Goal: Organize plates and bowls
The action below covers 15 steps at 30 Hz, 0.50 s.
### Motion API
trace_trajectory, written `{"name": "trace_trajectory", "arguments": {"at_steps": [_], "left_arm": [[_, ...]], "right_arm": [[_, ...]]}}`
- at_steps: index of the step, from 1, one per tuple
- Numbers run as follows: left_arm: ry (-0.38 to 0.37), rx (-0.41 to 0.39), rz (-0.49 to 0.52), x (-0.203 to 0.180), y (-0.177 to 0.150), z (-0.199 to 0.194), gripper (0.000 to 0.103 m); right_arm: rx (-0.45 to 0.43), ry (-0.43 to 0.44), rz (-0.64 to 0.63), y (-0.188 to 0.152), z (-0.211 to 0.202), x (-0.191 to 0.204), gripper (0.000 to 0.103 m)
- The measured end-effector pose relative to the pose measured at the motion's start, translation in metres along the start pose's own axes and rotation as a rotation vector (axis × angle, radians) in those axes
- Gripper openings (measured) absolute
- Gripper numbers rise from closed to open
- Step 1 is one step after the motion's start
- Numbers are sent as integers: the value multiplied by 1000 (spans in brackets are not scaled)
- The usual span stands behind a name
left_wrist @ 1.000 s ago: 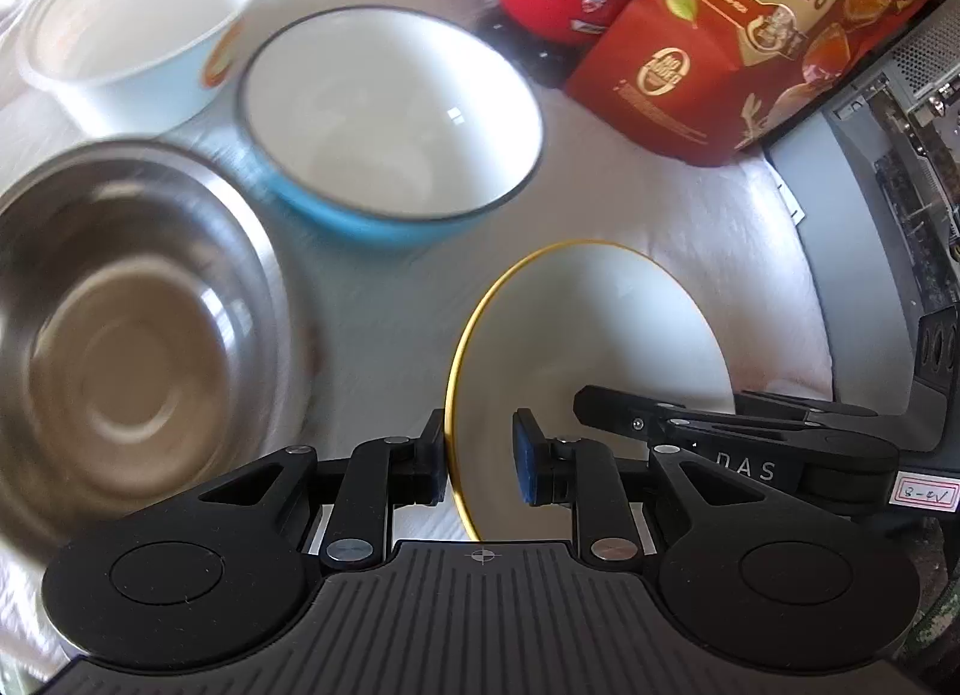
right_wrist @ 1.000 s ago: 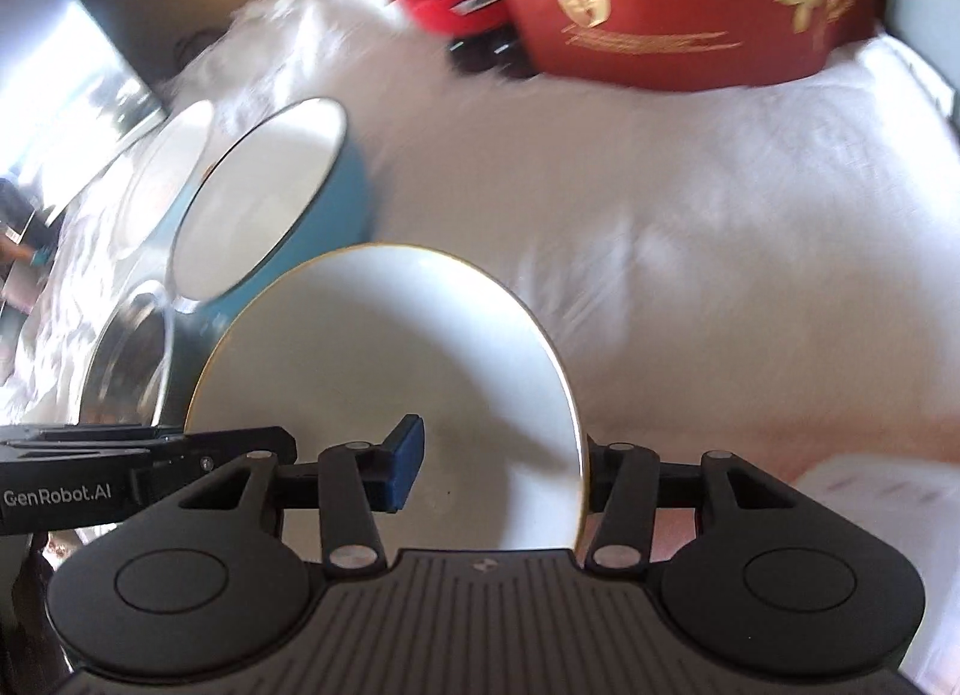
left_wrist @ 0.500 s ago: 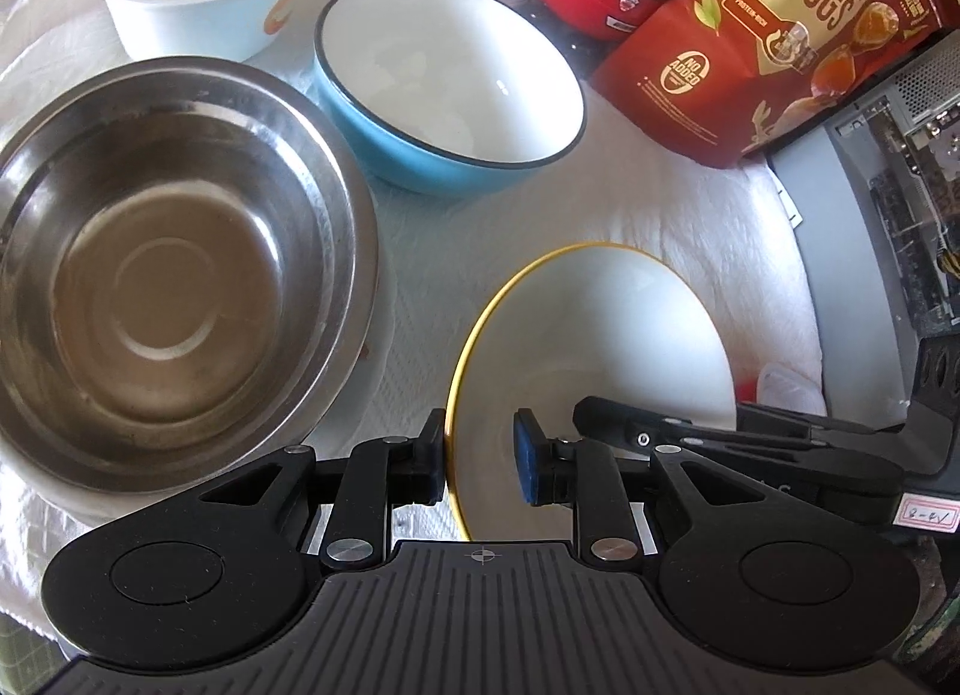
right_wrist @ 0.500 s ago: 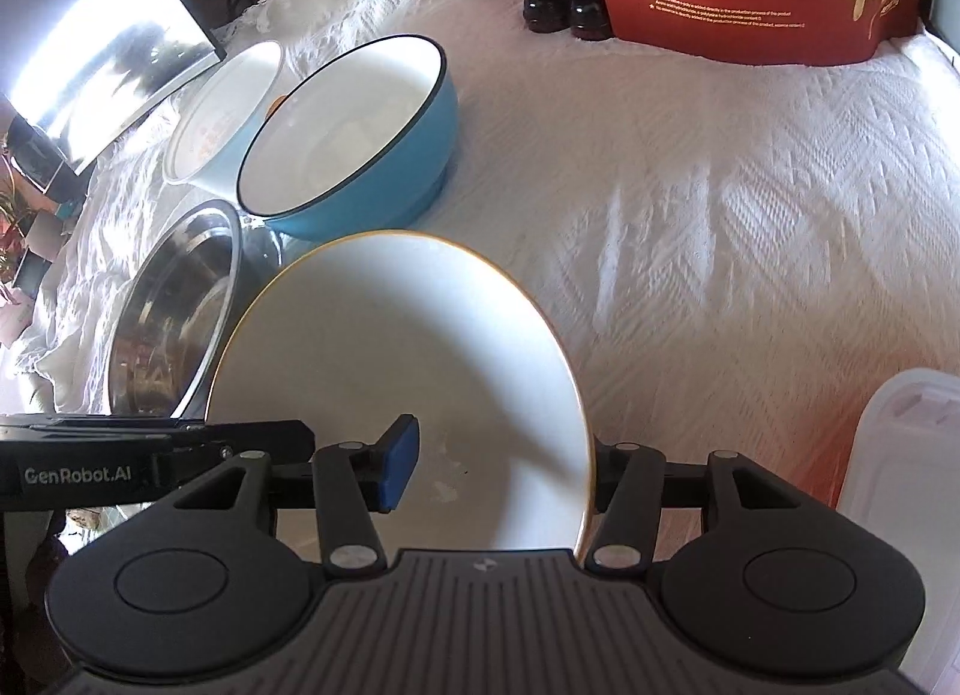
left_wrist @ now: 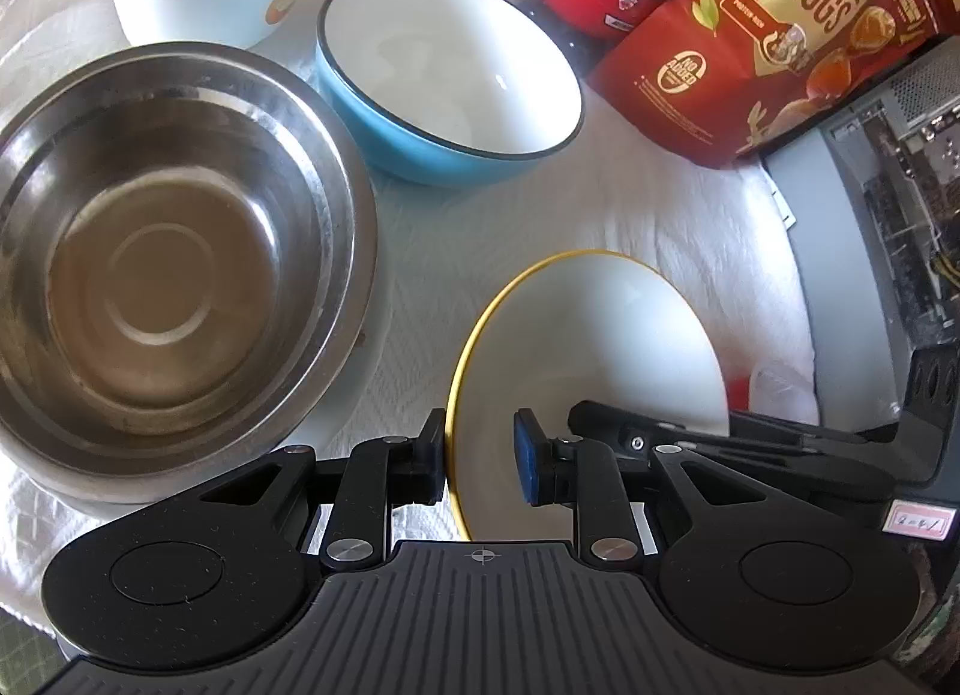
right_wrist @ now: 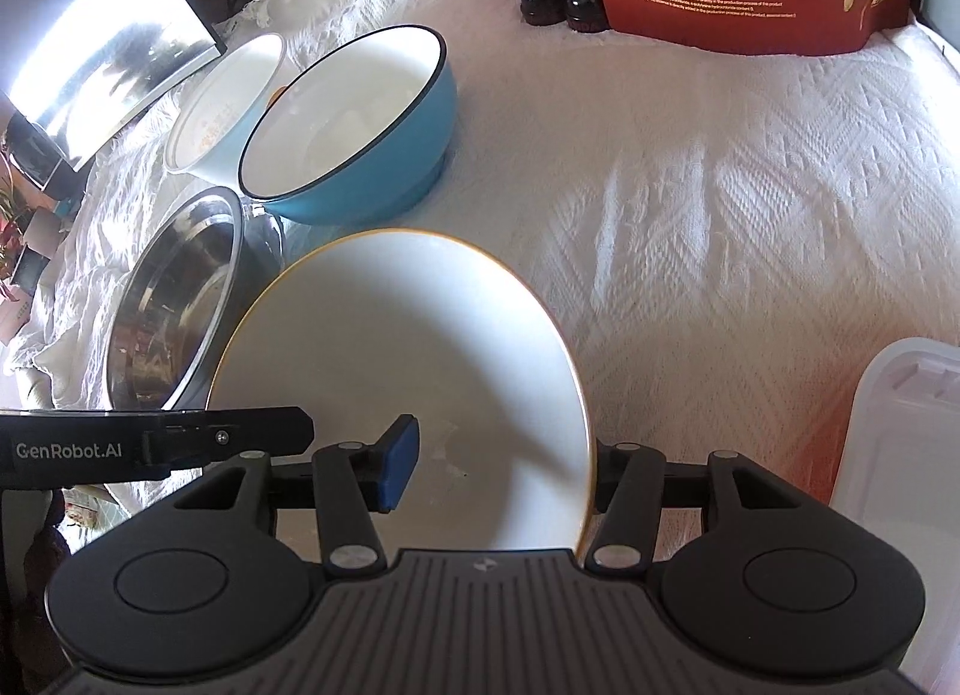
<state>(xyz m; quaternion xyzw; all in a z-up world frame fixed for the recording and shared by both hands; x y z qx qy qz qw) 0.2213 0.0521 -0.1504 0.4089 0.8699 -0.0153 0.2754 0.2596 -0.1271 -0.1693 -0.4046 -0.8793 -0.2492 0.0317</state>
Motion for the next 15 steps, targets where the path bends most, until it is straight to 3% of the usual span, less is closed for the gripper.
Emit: {"name": "trace_trajectory", "arguments": {"at_steps": [9,15], "left_arm": [[-9,-14,29,2,6,-2,27],[-48,-3,77,10,18,-21,24]], "right_arm": [[18,14,26,-1,4,6,54],[-13,-40,13,2,0,10,55]]}}
Point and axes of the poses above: each gripper's, at about its wrist camera, not at the fingertips, and z roughly the way its jaws point, x to its left, y to its top, the point moved 4 cm from there along z, roughly the way its jaws point, and after that the axes turned 10 degrees about -z, right-handed, at the moved point
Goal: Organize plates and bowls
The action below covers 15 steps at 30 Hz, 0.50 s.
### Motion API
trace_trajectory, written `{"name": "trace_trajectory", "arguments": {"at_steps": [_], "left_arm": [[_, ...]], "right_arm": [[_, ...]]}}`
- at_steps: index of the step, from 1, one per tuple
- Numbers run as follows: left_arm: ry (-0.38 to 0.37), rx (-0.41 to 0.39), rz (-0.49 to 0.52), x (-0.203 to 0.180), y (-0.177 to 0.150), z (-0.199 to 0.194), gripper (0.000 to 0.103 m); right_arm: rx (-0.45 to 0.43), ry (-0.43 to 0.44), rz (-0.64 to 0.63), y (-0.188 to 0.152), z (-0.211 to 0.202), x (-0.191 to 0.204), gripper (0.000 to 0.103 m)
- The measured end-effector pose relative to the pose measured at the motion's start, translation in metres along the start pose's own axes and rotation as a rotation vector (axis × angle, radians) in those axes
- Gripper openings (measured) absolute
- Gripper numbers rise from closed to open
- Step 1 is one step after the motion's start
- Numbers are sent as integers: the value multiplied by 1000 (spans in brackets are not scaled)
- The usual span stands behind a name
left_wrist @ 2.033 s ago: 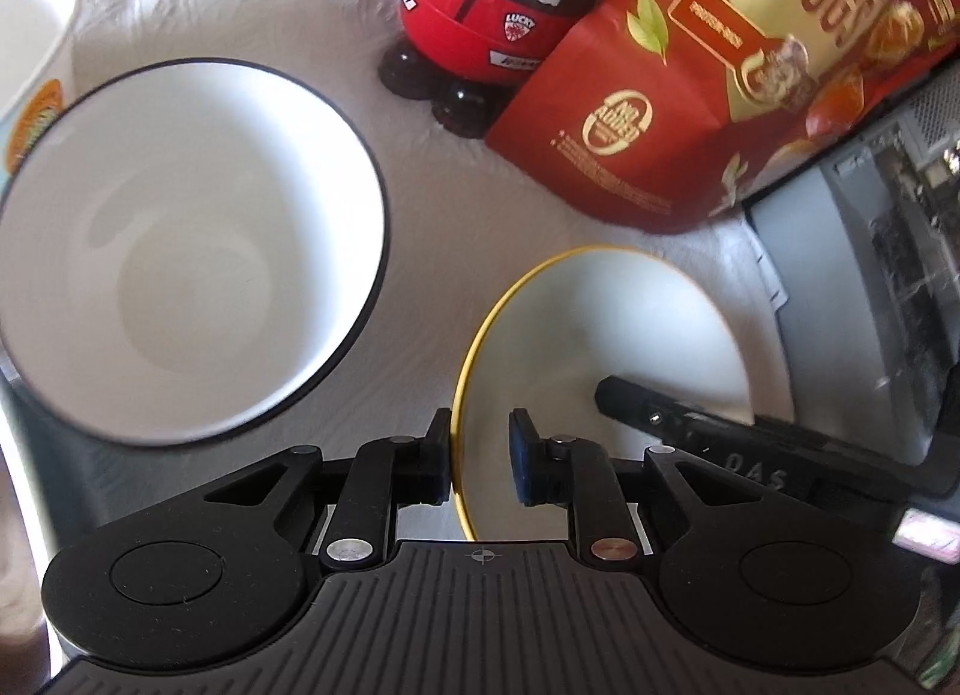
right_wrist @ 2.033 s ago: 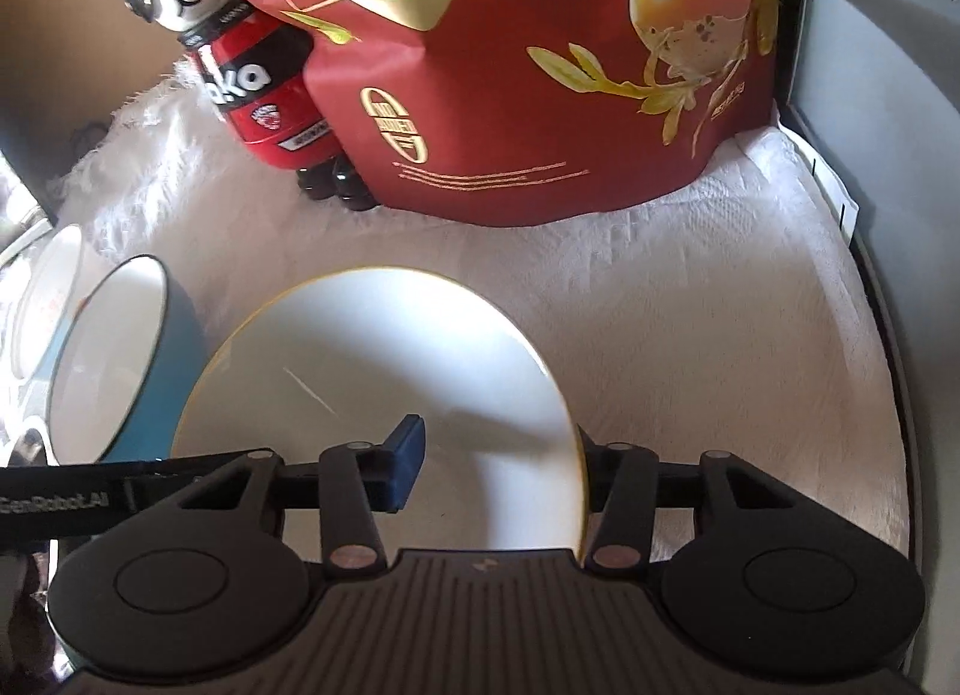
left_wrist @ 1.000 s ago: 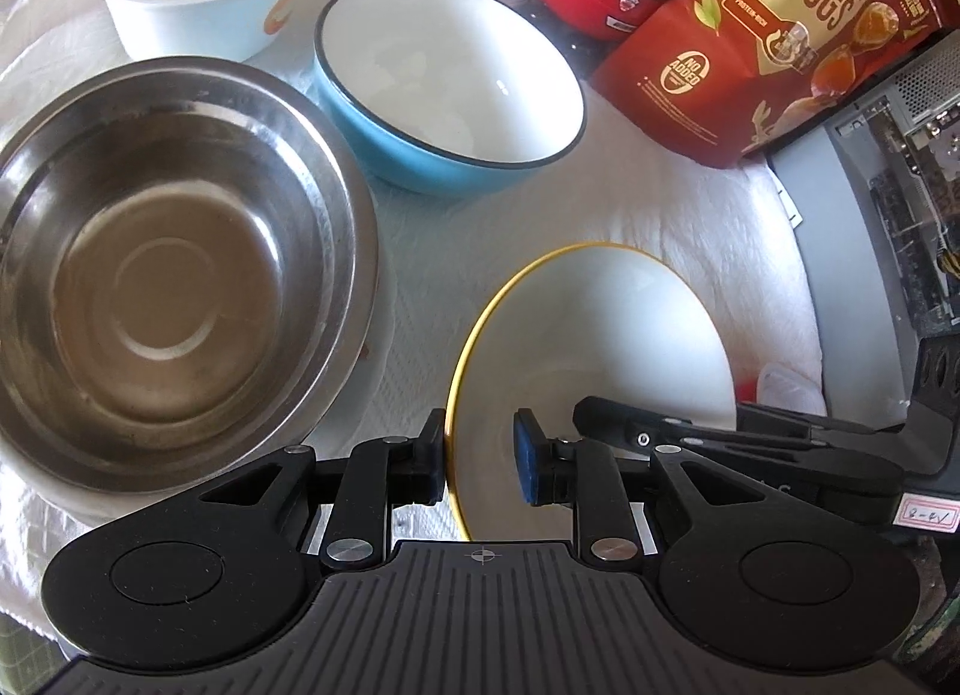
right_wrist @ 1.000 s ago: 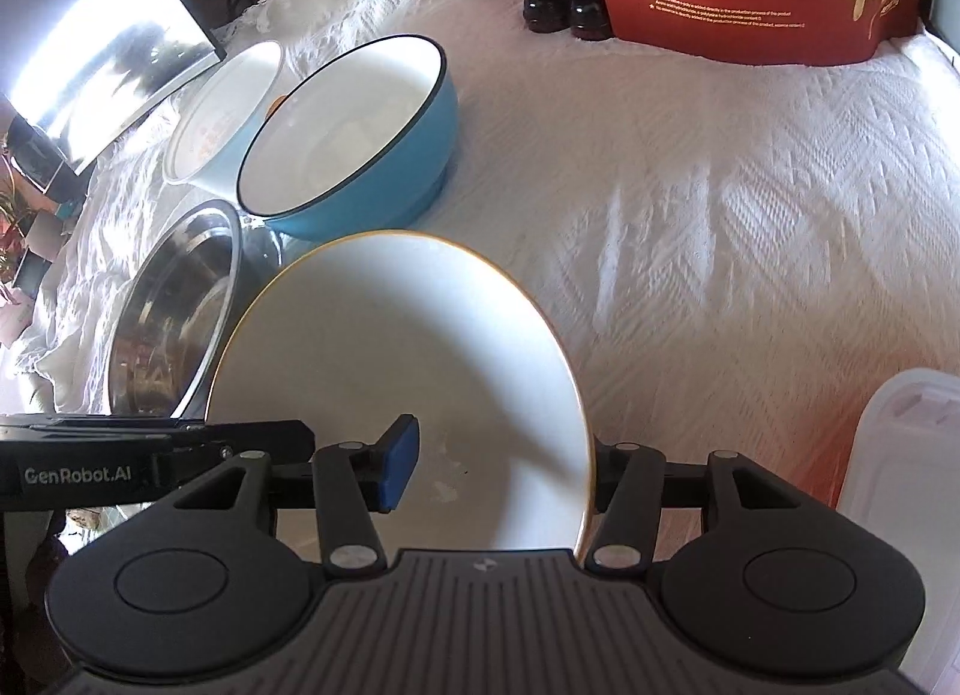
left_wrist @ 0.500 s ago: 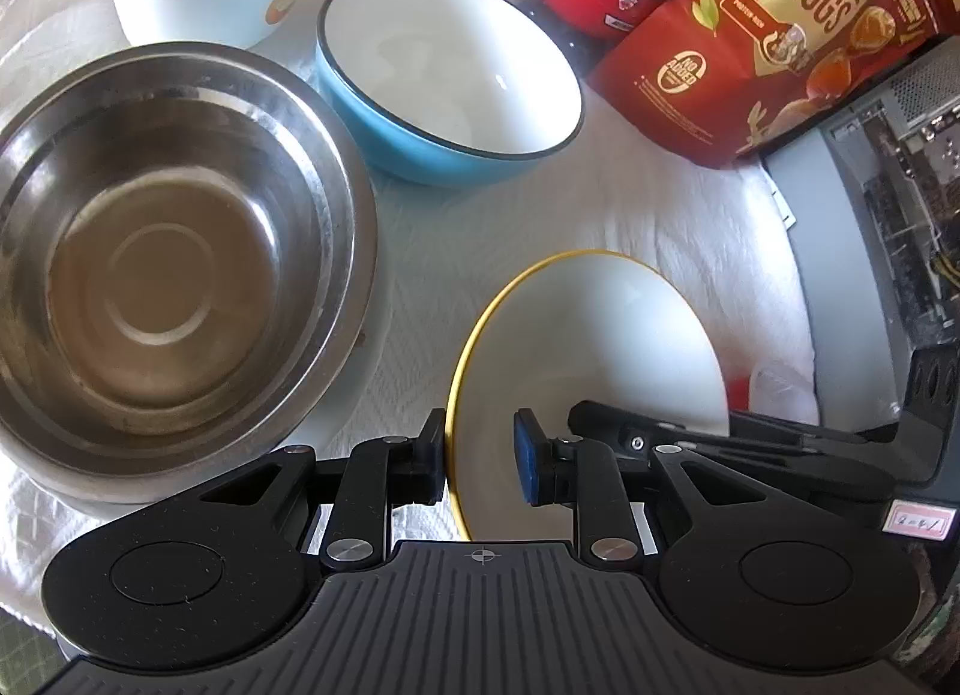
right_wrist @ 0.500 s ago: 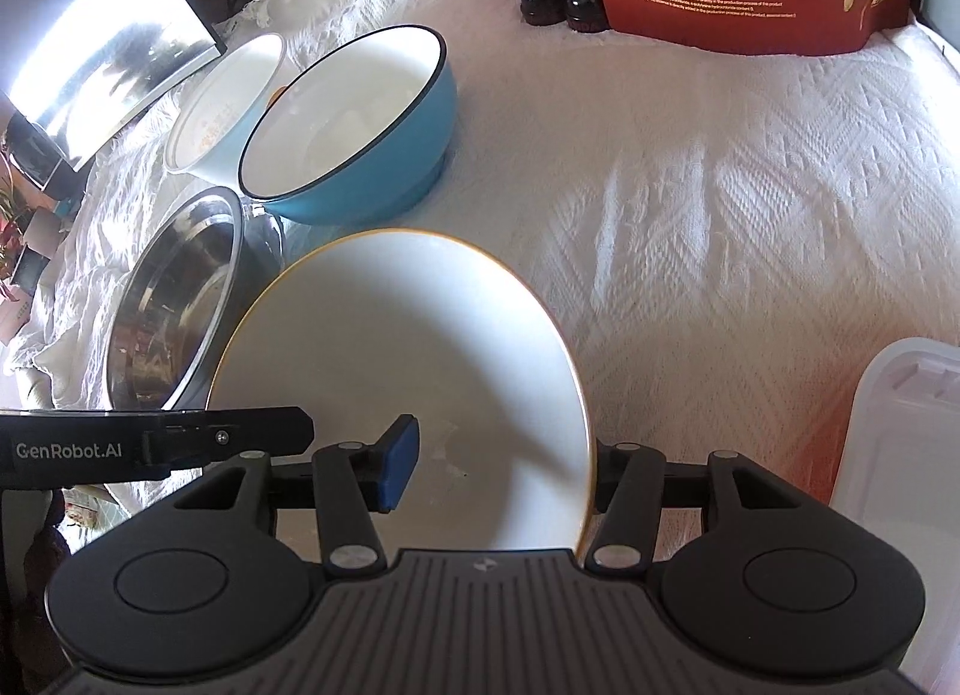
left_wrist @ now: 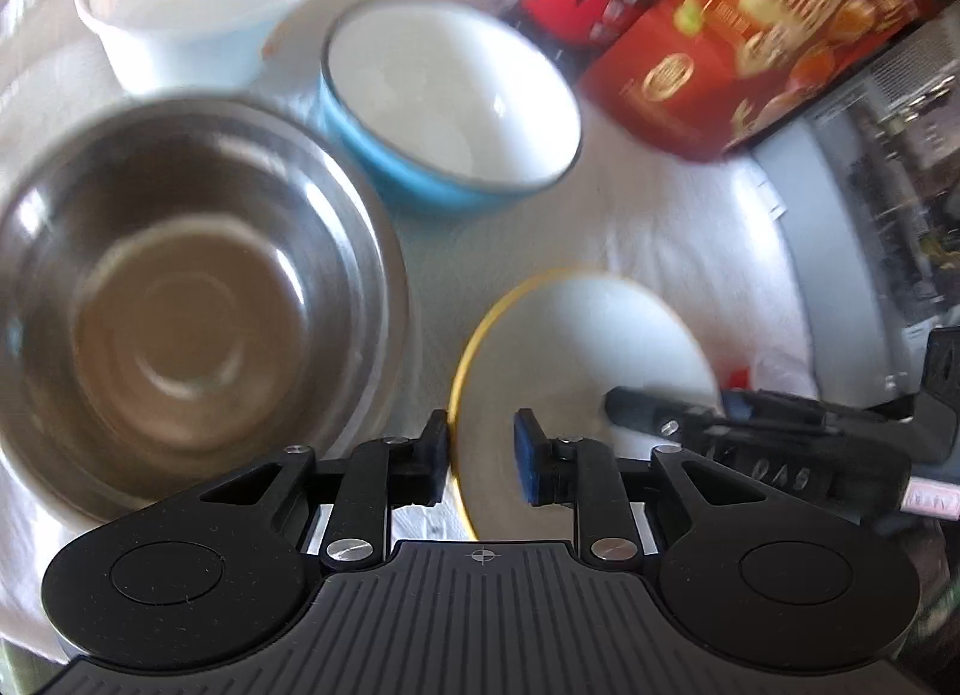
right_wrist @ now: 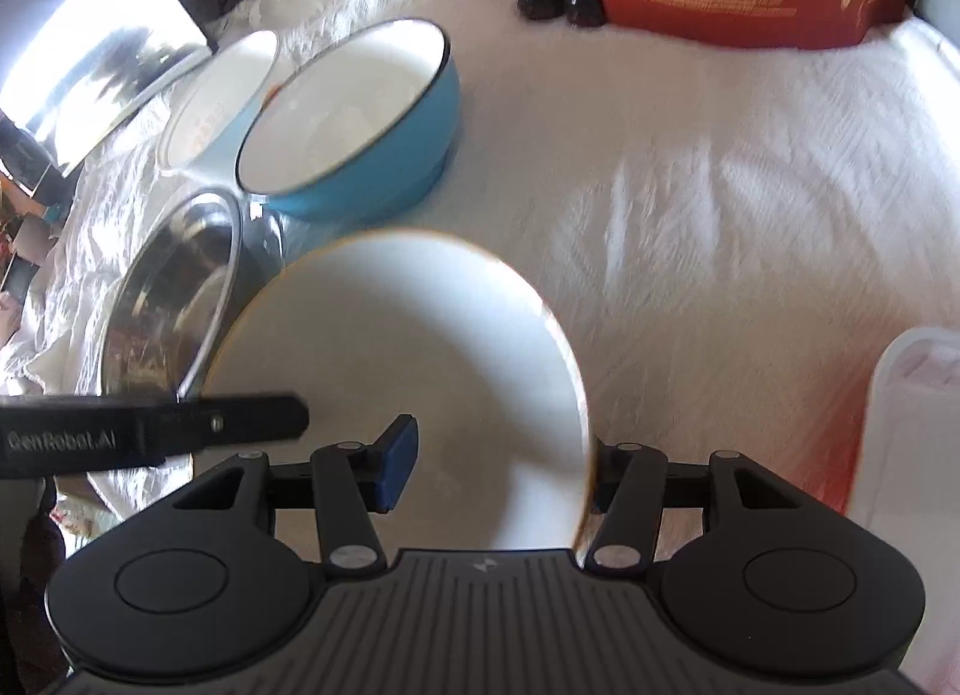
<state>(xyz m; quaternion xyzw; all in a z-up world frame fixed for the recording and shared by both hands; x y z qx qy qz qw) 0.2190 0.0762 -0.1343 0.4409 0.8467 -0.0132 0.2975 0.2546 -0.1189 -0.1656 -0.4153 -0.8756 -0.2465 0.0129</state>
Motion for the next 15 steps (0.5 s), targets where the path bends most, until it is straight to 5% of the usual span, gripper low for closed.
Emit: {"name": "trace_trajectory", "arguments": {"at_steps": [4,8,15], "left_arm": [[-93,-89,-15,14,31,-39,24],[-67,-171,-72,37,79,-50,24],[-61,-116,-74,50,141,-23,24]], "right_arm": [[-74,-54,-4,16,-28,-2,65],[-134,-68,32,41,-50,-1,65],[-159,-144,164,88,-44,13,74]]}}
Point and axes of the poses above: each gripper's, at about its wrist camera, not at the fingertips, and z roughly the way its jaws point, x to its left, y to its top, the point moved 4 cm from there along z, roughly the way its jaws point, and after that the axes turned 10 degrees about -z, right-handed, at the moved point
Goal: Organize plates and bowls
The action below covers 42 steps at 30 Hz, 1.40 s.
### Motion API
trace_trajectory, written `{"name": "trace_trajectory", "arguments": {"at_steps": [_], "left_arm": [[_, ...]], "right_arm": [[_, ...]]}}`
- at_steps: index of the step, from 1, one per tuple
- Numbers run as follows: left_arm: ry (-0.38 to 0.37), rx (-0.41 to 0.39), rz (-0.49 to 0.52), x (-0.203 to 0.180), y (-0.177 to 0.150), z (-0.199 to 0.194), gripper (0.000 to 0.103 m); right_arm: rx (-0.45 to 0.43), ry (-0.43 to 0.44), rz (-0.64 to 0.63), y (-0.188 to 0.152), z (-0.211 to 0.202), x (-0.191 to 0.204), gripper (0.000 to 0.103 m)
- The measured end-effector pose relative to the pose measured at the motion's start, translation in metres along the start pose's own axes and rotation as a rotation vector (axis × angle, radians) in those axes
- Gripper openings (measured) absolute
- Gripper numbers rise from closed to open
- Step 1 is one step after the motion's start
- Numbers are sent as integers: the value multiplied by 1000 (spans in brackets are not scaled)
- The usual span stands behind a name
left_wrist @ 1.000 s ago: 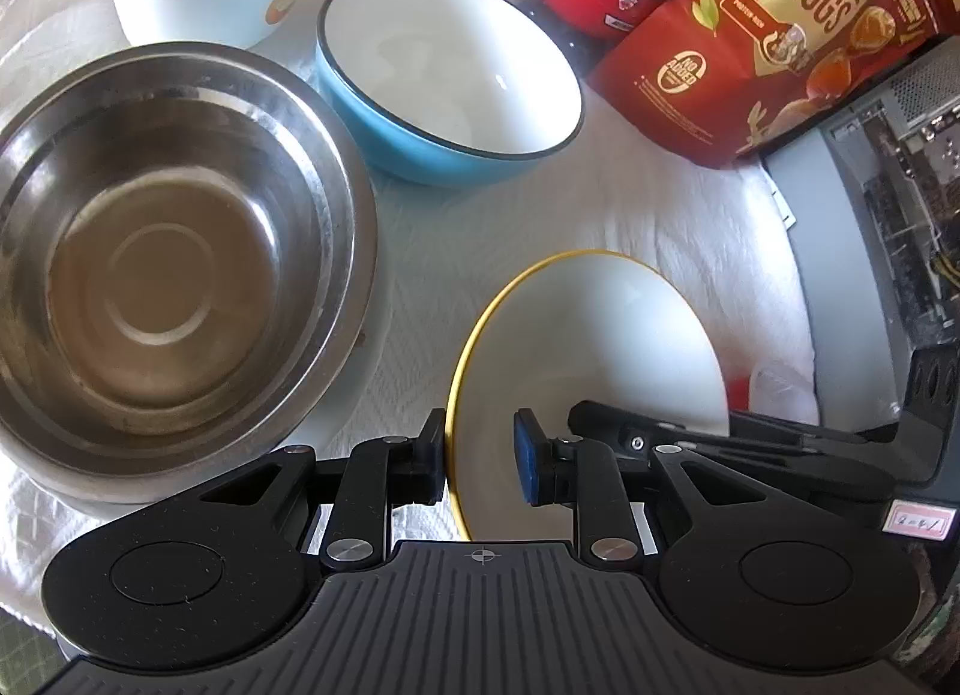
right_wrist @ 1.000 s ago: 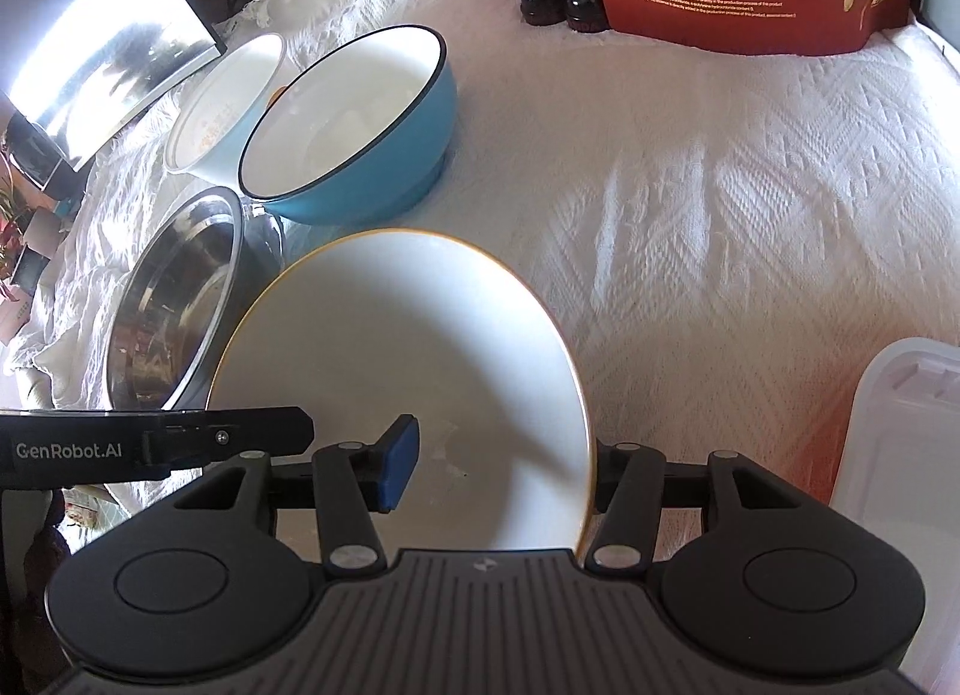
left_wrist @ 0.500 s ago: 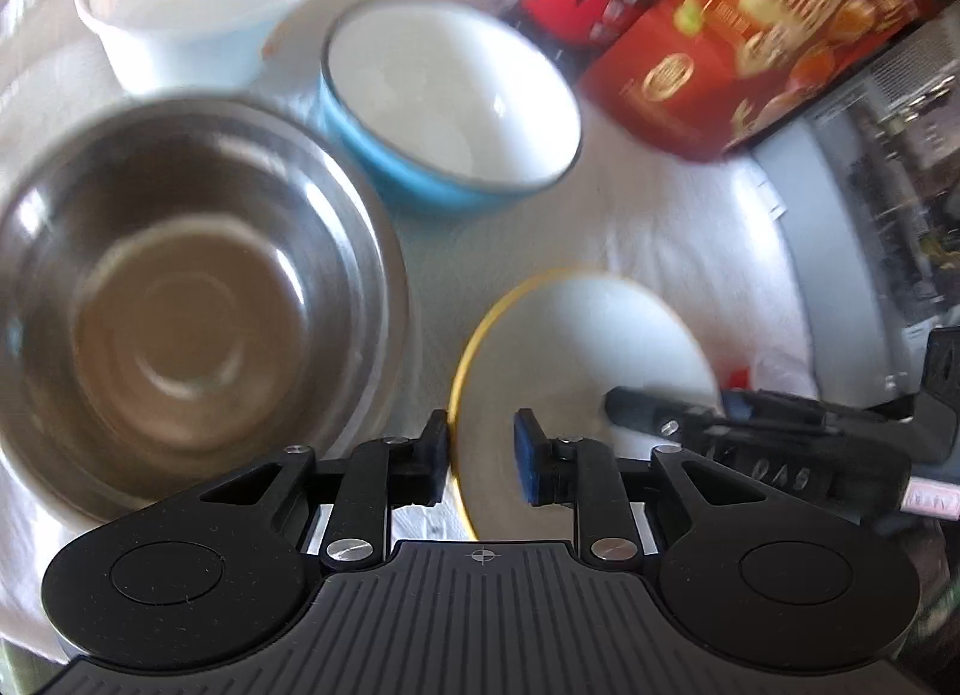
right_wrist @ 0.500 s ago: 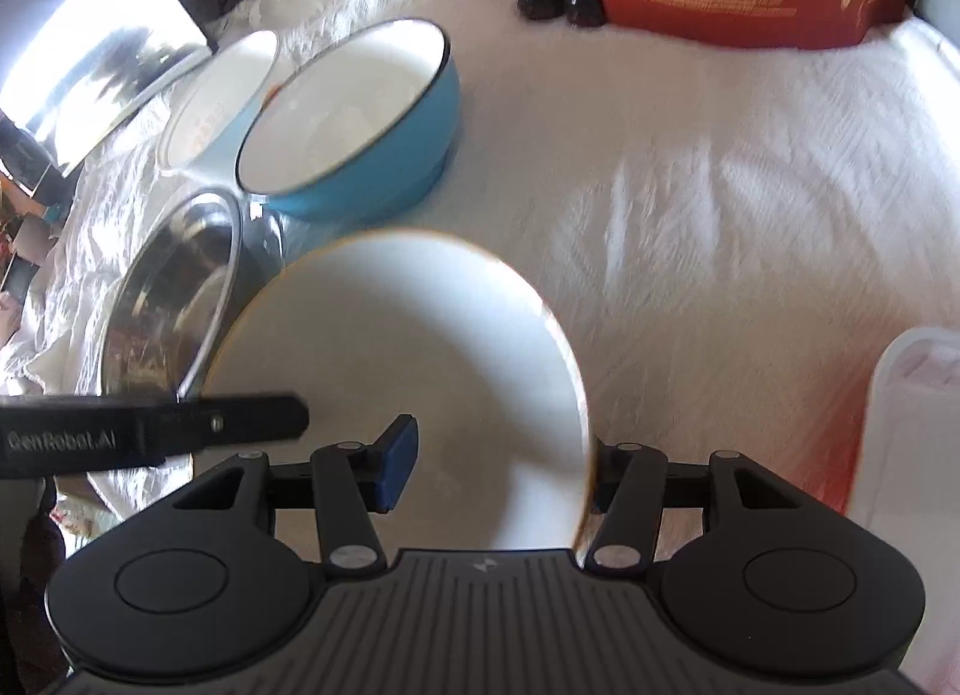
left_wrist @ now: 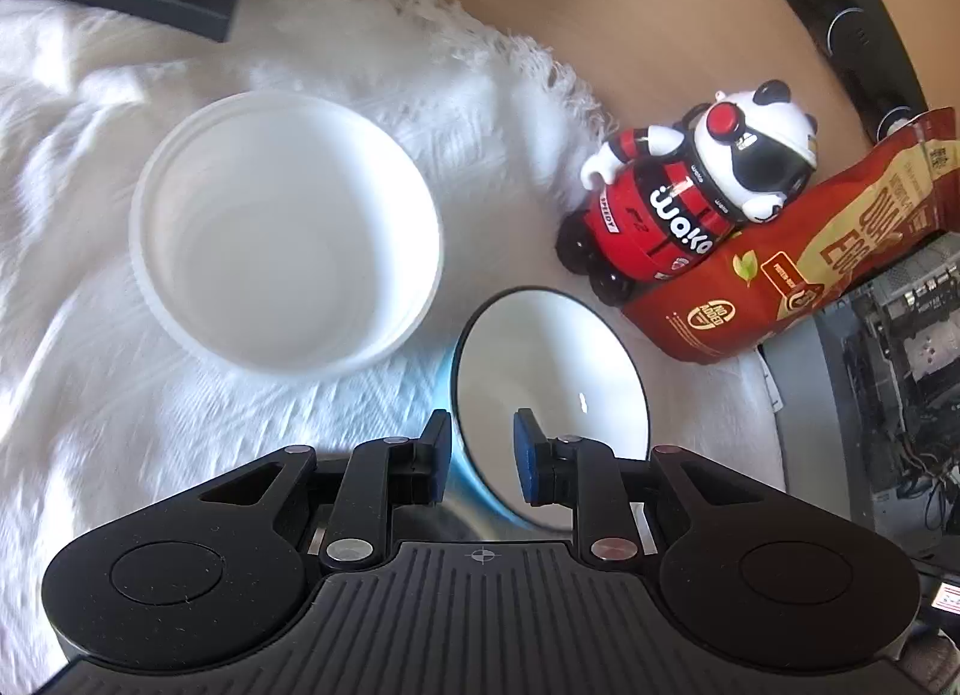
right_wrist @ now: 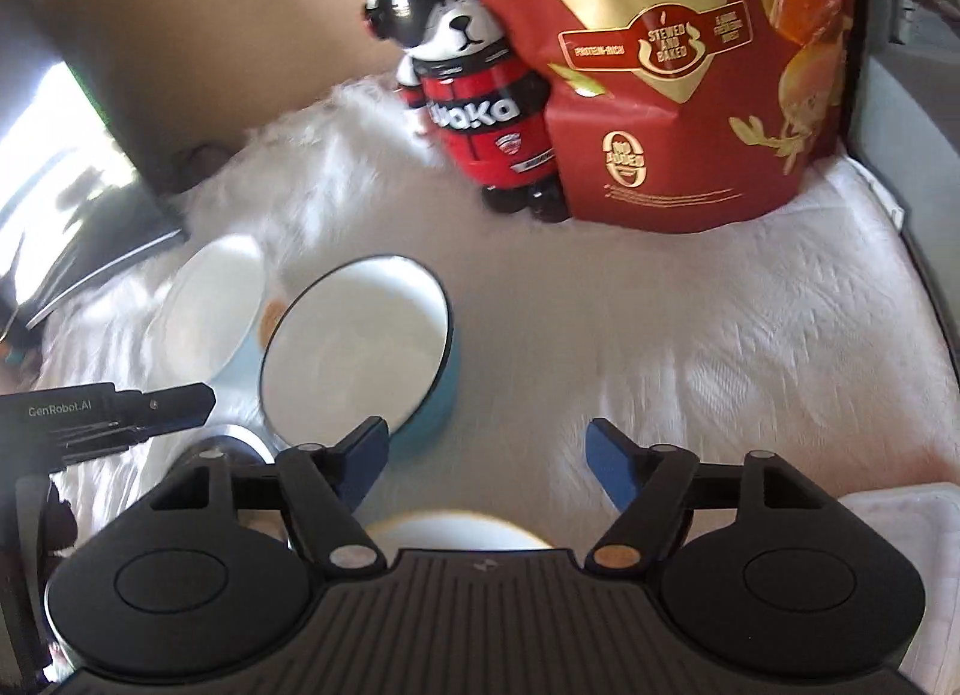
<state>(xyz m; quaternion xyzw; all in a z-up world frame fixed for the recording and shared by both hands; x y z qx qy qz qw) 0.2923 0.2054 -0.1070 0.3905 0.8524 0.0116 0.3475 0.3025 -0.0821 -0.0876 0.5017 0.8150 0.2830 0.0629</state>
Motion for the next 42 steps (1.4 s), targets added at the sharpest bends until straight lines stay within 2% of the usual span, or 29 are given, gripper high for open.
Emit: {"name": "trace_trajectory", "arguments": {"at_steps": [6,9,12,14,18,22,23,26,30,35,39,42], "left_arm": [[81,8,60,-10,8,32,25],[137,-8,64,-12,8,43,25],[161,7,75,-15,7,56,25],[183,10,78,-17,6,63,25],[203,19,63,-17,7,76,25],[229,19,60,-20,9,84,25],[232,21,68,-21,10,84,26],[223,38,92,-31,6,87,29],[174,87,125,-53,-3,98,30],[125,145,170,-79,-17,121,30],[107,151,195,-91,-20,127,30],[108,159,182,-89,-18,128,30]], "right_arm": [[26,-1,84,15,23,13,74],[58,12,54,28,46,14,74],[98,-1,29,37,74,13,74],[124,17,27,39,92,12,70],[183,92,33,38,124,13,54],[217,157,-4,38,140,18,41],[217,169,-11,39,141,18,41],[216,171,-43,40,138,19,41],[208,154,-36,40,126,8,42],[181,96,-9,39,101,-27,44],[189,68,40,31,98,-55,45],[188,88,73,27,102,-68,44]]}}
Point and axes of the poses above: each gripper's, at about its wrist camera, not at the fingertips, and z roughly the way its jaws point, x to its left, y to its top, the point moved 4 cm from there along z, roughly the way its jaws point, and after that the axes turned 10 degrees about -z, right-handed, at the moved point
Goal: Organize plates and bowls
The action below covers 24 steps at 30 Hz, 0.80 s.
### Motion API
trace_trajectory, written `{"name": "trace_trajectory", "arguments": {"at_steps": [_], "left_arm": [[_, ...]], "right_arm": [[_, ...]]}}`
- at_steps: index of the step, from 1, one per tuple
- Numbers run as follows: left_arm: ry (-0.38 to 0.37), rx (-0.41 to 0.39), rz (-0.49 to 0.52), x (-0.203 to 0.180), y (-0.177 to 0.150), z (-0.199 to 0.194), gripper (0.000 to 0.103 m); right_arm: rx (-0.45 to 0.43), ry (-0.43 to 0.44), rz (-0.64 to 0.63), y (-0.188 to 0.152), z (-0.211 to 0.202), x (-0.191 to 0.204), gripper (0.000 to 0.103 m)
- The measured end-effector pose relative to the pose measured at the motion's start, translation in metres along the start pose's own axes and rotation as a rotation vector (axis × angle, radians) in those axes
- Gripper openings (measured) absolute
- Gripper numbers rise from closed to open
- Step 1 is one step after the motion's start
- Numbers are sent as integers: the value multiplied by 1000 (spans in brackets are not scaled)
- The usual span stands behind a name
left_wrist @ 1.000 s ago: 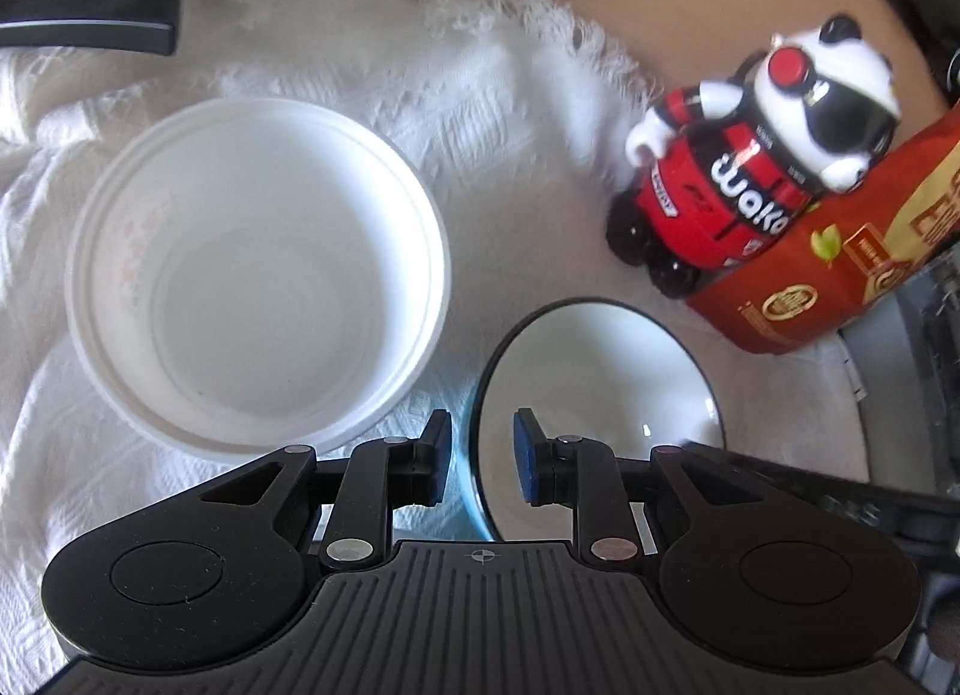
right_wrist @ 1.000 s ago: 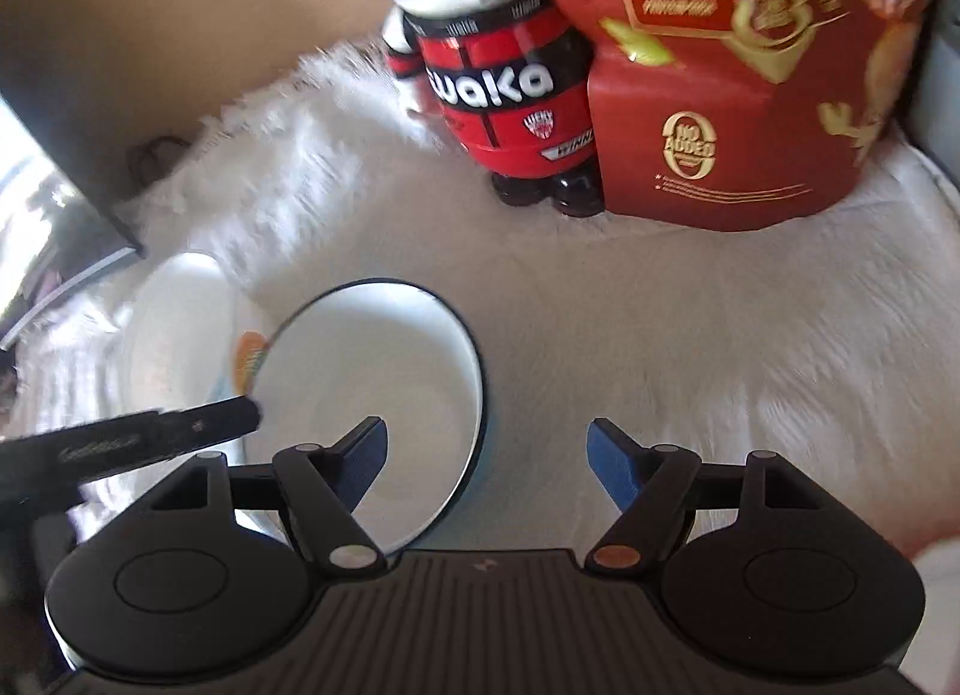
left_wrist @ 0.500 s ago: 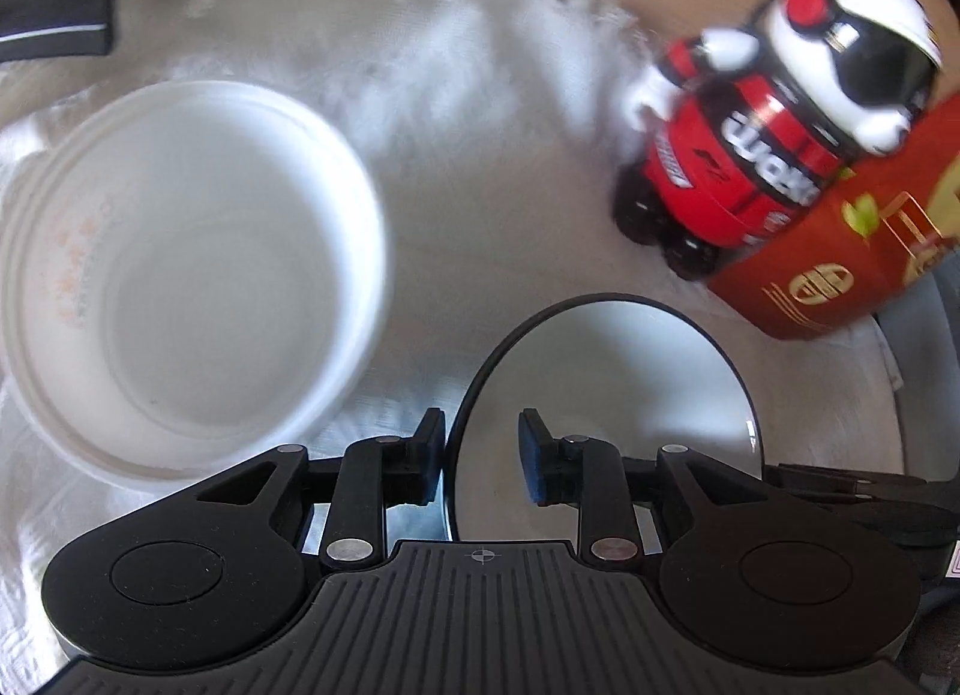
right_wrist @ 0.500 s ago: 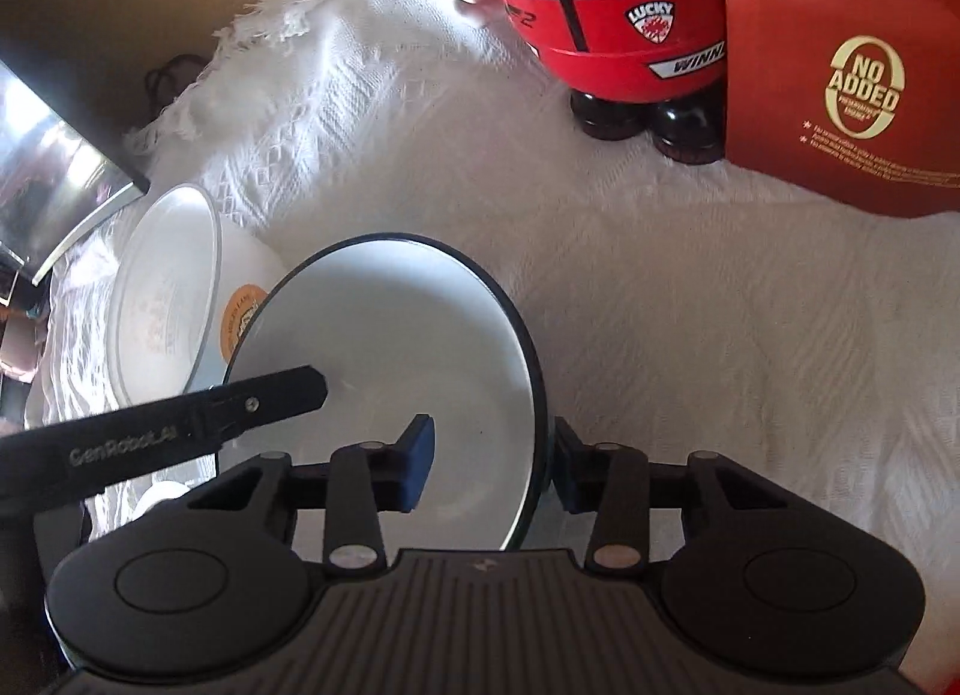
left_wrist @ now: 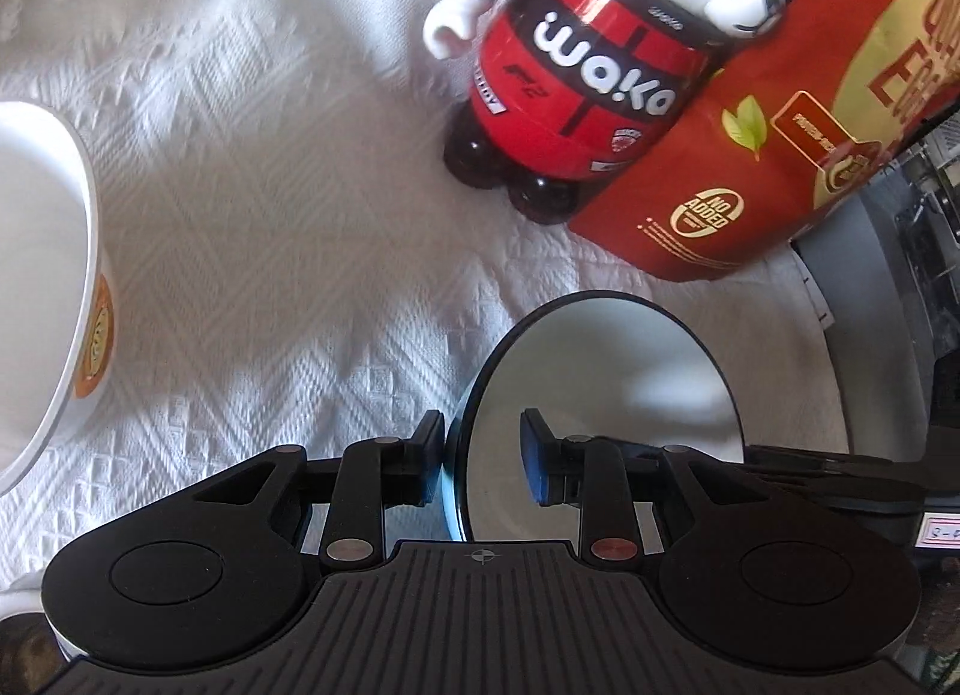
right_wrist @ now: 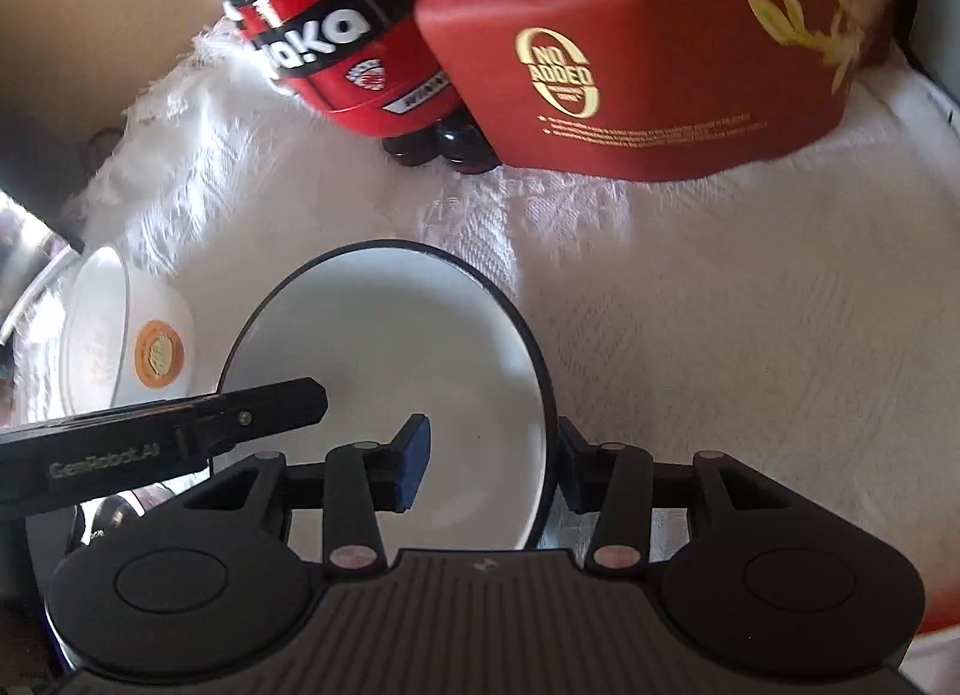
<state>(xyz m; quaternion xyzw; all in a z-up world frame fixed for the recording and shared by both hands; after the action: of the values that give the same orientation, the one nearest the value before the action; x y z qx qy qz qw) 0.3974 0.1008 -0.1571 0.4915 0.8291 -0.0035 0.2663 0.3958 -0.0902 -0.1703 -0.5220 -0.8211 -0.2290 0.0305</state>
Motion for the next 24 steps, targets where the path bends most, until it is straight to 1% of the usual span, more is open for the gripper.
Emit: {"name": "trace_trajectory", "arguments": {"at_steps": [5,7,9,11,12,16,21,24], "left_arm": [[-17,12,-20,6,2,-2,27],[-24,12,-30,8,4,-3,26],[-19,4,-34,9,5,-6,26],[-13,-2,-30,10,6,-9,26],[-16,0,-32,10,6,-10,26],[-51,14,-51,11,6,-13,28],[-47,17,-49,7,6,-14,28],[-48,15,-34,2,6,-14,28]], "right_arm": [[4,19,-14,3,10,-2,46],[2,25,-23,6,13,-1,51],[8,28,-44,8,15,1,54],[14,31,-66,10,17,3,59],[17,40,-74,10,18,4,64],[27,73,-104,12,21,8,73],[25,106,-95,11,20,3,73],[17,125,-44,10,19,-3,74]]}}
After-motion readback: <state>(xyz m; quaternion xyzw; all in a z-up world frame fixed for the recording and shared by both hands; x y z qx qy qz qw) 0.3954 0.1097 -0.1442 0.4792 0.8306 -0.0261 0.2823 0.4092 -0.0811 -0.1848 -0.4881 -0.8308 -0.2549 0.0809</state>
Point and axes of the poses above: each gripper's, at about its wrist camera, not at the fingertips, and z roughly the way its jaws point, x to its left, y to its top, the point moved 4 cm from there along z, roughly the way its jaws point, and after that the axes turned 10 degrees about -z, right-handed, at the moved point
